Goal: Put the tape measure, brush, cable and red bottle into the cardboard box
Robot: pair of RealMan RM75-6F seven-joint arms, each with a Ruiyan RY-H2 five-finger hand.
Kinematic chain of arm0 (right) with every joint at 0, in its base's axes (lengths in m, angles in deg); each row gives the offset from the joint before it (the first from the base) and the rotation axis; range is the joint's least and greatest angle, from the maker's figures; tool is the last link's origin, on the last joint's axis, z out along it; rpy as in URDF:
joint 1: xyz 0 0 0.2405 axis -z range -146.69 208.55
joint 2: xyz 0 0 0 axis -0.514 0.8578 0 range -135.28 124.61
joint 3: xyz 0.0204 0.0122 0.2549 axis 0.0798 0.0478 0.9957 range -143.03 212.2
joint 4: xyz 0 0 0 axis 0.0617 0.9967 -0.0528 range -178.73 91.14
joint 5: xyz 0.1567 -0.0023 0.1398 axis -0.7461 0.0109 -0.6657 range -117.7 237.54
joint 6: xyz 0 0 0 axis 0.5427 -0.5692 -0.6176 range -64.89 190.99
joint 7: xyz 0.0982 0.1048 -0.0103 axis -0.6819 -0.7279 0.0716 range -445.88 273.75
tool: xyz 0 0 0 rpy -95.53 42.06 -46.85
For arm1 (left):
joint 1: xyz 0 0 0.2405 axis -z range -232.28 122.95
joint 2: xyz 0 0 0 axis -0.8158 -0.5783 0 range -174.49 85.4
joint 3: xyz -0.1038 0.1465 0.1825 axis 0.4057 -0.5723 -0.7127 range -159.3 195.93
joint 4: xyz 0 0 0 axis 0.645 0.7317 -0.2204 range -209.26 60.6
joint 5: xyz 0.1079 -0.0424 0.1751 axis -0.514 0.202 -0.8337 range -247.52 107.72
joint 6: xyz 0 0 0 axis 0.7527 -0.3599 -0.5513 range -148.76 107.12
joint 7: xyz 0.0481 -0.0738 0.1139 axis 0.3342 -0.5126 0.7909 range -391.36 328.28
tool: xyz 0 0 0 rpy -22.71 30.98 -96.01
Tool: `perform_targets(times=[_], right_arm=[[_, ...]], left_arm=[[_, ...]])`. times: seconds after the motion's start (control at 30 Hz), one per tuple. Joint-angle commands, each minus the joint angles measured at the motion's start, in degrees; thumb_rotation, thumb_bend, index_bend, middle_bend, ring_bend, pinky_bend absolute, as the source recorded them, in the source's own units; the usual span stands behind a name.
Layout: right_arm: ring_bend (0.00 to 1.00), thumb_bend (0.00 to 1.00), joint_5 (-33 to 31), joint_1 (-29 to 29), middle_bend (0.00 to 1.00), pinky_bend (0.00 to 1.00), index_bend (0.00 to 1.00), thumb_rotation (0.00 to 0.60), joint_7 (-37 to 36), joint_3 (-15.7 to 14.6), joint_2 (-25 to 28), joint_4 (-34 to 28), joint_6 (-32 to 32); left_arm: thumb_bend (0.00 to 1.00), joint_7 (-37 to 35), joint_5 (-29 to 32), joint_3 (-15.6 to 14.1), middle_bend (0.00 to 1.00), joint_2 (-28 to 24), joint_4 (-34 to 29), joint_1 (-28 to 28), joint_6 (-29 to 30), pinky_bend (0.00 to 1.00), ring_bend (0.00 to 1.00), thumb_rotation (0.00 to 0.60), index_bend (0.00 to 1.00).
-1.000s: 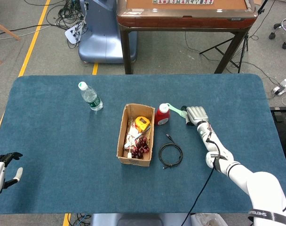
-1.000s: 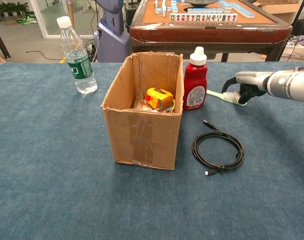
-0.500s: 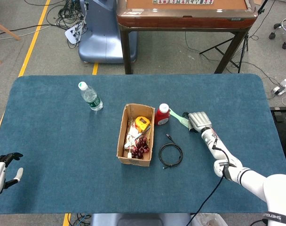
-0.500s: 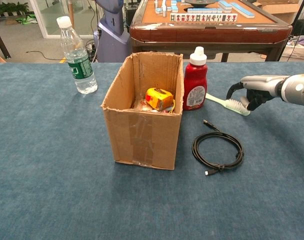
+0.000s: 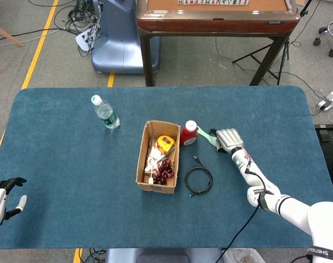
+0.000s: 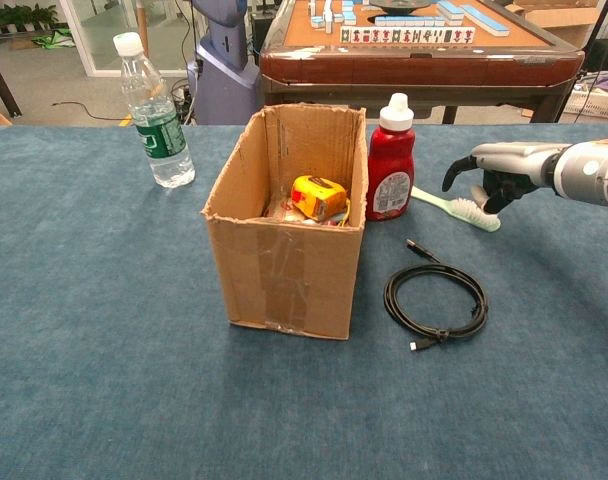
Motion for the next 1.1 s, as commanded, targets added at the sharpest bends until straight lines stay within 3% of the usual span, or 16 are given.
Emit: perform_targets(times=[0.03,0.5,1.1], right_arm=[[1.0,0.97,-0.2,0.1,1.0,1.0,0.25,0.6,0.1,-0.4,-0.1,0.0,0.3],[1.0,0.97,1.1,1.9,1.0,1.0,0.25,0.6,0.2,-2.7,2.3,-3.7,-0.7],[1.0,0.97,4.6,8.4,1.0,1.0,0.25,0.6,1.7,-8.9,12.2,-18.3,-5.6]], left_arm=[[0.35,-0.1,-0.1,0.0,0.41,0.0,0.0,0.0,0.1,0.55,0.35,0.6,0.34],[0.35,0.4,-0.2,-0.1,0.41,0.0,-0.1,-0.1,0.1,0.55,0.35,0.6,0.34],[0.35,0.8,-0.4,-0.2,0.41,0.2,0.1,0.0,0.2,0.55,0.35,0.6,0.34]])
